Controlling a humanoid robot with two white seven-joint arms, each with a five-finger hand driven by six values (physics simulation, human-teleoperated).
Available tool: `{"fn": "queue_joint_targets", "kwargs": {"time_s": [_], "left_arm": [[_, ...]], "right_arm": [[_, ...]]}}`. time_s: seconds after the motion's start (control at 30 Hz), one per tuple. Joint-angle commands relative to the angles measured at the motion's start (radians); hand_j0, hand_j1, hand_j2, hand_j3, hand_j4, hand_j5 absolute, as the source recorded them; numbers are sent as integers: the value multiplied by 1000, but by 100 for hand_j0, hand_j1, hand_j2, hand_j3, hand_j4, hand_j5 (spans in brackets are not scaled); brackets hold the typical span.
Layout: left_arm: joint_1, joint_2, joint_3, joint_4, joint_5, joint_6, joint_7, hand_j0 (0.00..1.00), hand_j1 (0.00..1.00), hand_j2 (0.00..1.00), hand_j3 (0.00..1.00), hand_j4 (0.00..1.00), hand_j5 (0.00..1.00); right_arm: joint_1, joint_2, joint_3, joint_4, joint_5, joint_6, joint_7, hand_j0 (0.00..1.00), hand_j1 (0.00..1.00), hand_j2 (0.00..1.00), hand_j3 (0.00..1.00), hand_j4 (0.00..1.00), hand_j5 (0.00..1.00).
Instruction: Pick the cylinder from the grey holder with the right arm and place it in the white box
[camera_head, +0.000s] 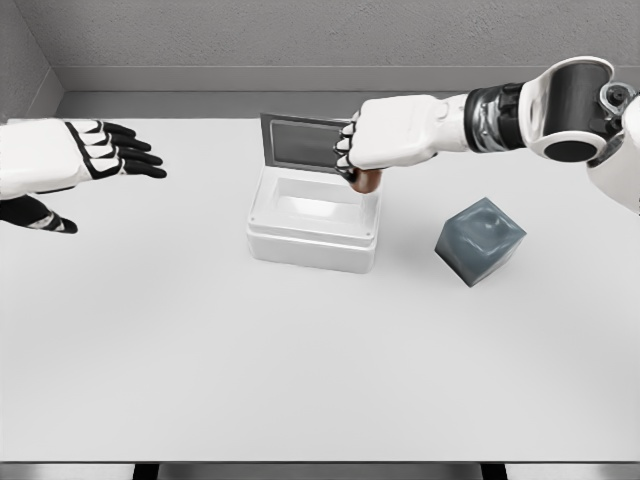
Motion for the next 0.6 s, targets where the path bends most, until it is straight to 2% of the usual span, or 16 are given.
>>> {"fn": "queue_joint_targets", "kwargs": {"time_s": [0.0,0.2,0.23,0.3,0.33,0.5,0.57], "left_arm": [[-2,-24,-24,0,4,3,-1,100,100,100,100,100,100],[-6,-18,-25,-1,9,3,-2,100,100,100,100,100,100],[-18,-18,-25,-1,10,3,-2,100,100,100,100,100,100],[-15,-26,-27,-1,9,3,-2,100,100,100,100,100,100],[-17,-26,-27,0,7,3,-4,100,100,100,100,100,100],[-14,-29,-31,-1,9,3,-5,100,100,100,100,100,100],[-14,-29,-33,-1,9,3,-5,100,100,100,100,100,100]], "right_arm": [[0,21,11,21,8,3,0,46,46,46,46,46,46],[-2,53,18,67,11,3,0,47,47,47,47,47,47],[-6,53,18,67,18,3,0,52,52,52,52,52,52],[-6,53,18,66,25,3,0,89,89,89,89,89,89],[-6,54,16,66,26,3,0,99,99,99,99,99,99],[-8,53,5,58,25,3,0,99,99,99,99,99,99],[-8,34,2,6,18,3,0,99,99,99,99,99,99]]}}
